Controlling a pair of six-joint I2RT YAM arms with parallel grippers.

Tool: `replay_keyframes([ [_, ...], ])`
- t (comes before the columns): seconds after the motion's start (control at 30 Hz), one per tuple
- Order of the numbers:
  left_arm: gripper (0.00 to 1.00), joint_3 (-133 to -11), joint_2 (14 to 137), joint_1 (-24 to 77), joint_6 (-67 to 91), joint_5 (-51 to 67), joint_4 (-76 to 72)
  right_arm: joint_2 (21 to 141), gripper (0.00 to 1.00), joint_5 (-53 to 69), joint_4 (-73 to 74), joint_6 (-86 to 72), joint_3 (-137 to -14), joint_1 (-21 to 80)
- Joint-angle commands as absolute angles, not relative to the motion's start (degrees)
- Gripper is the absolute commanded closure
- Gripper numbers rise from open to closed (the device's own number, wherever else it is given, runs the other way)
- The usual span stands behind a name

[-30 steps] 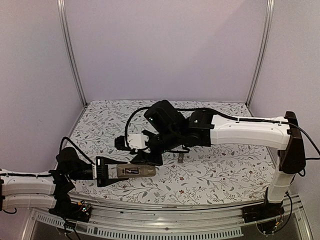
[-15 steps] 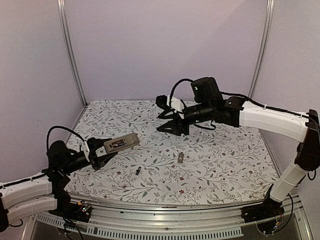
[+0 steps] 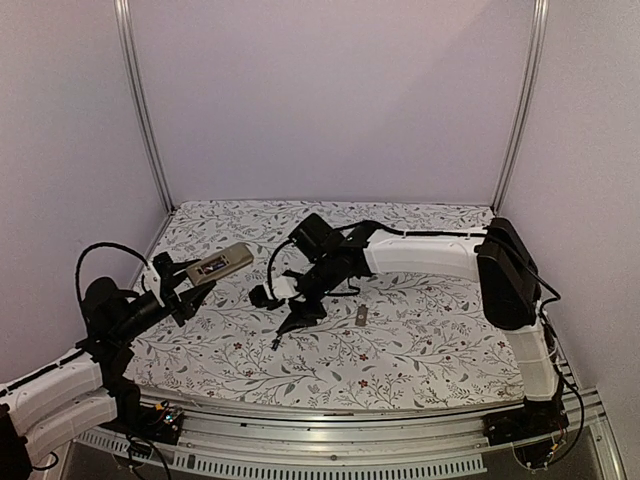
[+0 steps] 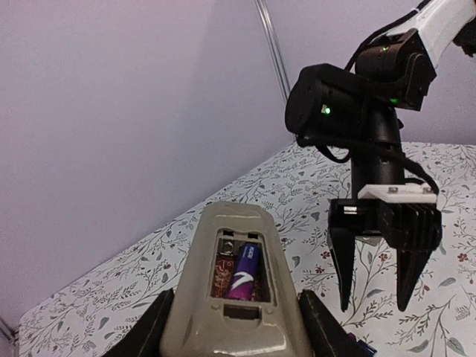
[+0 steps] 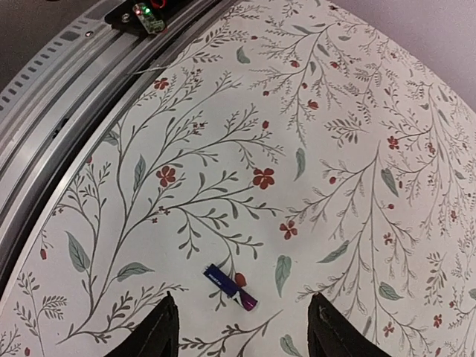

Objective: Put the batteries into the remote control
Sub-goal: Adjust the battery in the battery compartment, then pick up the battery at the center of the board.

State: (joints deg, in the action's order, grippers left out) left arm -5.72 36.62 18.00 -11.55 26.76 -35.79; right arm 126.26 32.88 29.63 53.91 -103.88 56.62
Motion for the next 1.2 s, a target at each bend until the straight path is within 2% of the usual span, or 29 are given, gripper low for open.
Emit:
replay_keyframes([
  [0.0,1.0,-5.4,36.1,17.4,-10.5,28.0,-36.9,132.9,0.42,33.9,40.2,61.5,-110.3,59.1],
  [0.37,1.0,-4.4,35.9,17.4,-10.0,29.4,-38.4,142.6,0.51,32.1,40.9,60.2,-115.0,59.2],
  [0.63,1.0,-4.1,36.3,17.5,-9.8,30.1,-39.2,143.4,0.53,29.2,41.4,60.4,-115.0,58.0],
  [0.77,1.0,-4.2,36.2,17.5,-9.8,30.0,-39.0,143.8,0.61,26.5,42.2,60.1,-114.9,57.7],
  [1.1,1.0,-4.0,36.6,17.6,-9.8,30.4,-39.4,140.5,0.63,22.6,43.7,60.3,-110.9,57.5],
  [1.17,1.0,-4.0,36.7,17.6,-9.7,30.5,-39.4,140.4,0.74,22.9,43.9,60.4,-111.1,57.5],
])
